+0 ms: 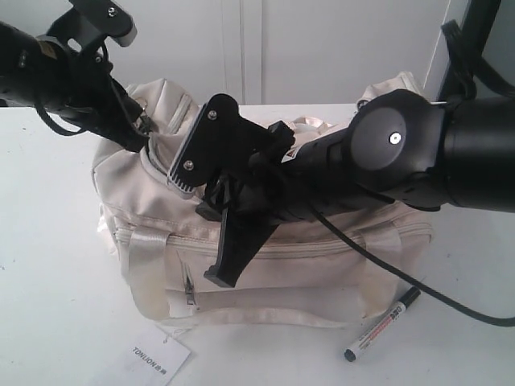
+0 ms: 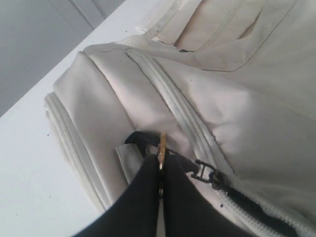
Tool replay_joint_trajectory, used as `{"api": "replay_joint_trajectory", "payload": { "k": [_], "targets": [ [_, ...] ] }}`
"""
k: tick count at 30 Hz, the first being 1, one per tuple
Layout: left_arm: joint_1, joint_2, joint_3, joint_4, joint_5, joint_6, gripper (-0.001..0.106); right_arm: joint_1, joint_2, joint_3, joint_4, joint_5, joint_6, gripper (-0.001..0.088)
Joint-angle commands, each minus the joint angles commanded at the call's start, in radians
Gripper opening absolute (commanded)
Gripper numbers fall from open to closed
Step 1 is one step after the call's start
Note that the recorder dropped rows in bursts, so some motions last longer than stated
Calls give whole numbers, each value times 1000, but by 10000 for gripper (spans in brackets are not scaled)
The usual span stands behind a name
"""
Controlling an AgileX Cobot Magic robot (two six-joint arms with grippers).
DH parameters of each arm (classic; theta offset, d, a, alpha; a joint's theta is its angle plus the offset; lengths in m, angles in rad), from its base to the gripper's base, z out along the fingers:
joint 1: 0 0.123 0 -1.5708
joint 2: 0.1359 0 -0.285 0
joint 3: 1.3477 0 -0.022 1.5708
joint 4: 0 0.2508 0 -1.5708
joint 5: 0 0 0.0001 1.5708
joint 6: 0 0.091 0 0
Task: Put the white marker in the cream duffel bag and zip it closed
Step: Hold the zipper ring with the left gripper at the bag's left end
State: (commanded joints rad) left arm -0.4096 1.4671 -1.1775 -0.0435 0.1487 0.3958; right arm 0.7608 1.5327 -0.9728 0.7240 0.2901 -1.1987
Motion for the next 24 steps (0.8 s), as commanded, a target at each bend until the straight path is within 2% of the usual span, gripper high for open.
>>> {"api": "replay_joint_trajectory", "payload": {
  "k": [7, 15, 21, 24],
  "targets": [
    [0, 0, 0, 0, -15, 0, 0, 0, 0, 0, 0, 0, -2, 0],
    [0, 0, 0, 0, 229, 0, 0, 0, 0, 0, 0, 0, -2, 0],
    [0, 0, 0, 0, 253, 5, 0, 0, 0, 0, 0, 0, -2, 0],
    [0, -2, 0, 0, 253, 54, 28, 0, 0, 0, 0, 0, -2, 1]
  ]
}}
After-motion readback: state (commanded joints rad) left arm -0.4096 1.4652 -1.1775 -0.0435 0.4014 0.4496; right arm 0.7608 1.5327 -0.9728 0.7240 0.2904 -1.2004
